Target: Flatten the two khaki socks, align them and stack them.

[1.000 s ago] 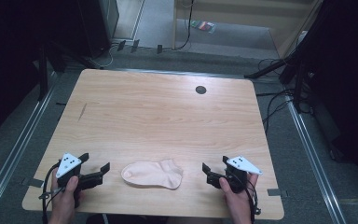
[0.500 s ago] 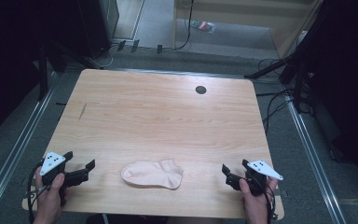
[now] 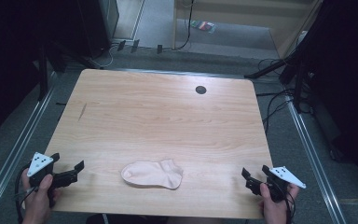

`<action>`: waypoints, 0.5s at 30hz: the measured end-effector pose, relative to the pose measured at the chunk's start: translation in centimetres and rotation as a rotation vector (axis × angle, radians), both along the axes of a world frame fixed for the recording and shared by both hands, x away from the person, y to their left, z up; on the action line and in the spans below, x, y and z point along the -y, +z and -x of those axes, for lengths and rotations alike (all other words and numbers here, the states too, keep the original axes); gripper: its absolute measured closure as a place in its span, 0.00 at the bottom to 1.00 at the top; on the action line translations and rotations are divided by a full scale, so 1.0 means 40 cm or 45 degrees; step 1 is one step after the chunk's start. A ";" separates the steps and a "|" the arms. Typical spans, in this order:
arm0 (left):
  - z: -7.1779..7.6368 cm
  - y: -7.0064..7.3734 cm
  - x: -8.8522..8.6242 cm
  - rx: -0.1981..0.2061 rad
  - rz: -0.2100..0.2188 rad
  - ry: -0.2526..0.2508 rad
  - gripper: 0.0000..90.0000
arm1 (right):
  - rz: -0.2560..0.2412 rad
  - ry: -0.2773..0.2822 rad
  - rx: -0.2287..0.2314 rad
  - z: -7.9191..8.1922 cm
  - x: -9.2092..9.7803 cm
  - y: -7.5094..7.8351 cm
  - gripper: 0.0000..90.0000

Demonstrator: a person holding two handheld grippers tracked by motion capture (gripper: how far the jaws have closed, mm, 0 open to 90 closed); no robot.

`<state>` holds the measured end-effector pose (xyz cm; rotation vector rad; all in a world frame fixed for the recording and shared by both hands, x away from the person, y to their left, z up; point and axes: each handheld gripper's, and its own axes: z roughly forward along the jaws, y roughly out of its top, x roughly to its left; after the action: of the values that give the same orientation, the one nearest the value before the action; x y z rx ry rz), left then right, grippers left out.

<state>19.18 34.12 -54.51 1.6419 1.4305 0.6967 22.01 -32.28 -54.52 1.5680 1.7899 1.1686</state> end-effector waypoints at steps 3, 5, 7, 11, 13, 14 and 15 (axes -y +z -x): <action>0.004 0.000 -0.023 0.010 0.018 0.027 0.02 | -0.039 -0.033 0.008 0.009 0.030 0.001 0.15; 0.007 0.000 -0.039 0.014 0.030 0.042 0.02 | -0.038 -0.050 0.015 0.016 0.047 0.001 0.15; 0.011 -0.001 -0.053 0.014 0.031 0.048 0.02 | -0.039 -0.064 0.017 0.023 0.062 -0.001 0.15; 0.016 -0.006 -0.070 0.014 0.020 0.057 0.02 | -0.037 -0.102 0.007 0.035 0.088 -0.006 0.15; 0.018 -0.006 -0.082 0.017 0.033 0.080 0.02 | -0.047 -0.112 0.011 0.040 0.099 -0.006 0.15; 0.017 -0.007 -0.084 0.016 0.046 0.082 0.02 | -0.050 -0.116 0.014 0.041 0.103 -0.006 0.15; 0.015 -0.010 -0.083 0.012 0.046 0.089 0.02 | -0.056 -0.121 0.017 0.043 0.107 -0.006 0.15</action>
<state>18.59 37.43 -54.89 1.5657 1.4912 0.7133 20.29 -36.54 -54.75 1.6477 1.6730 1.1778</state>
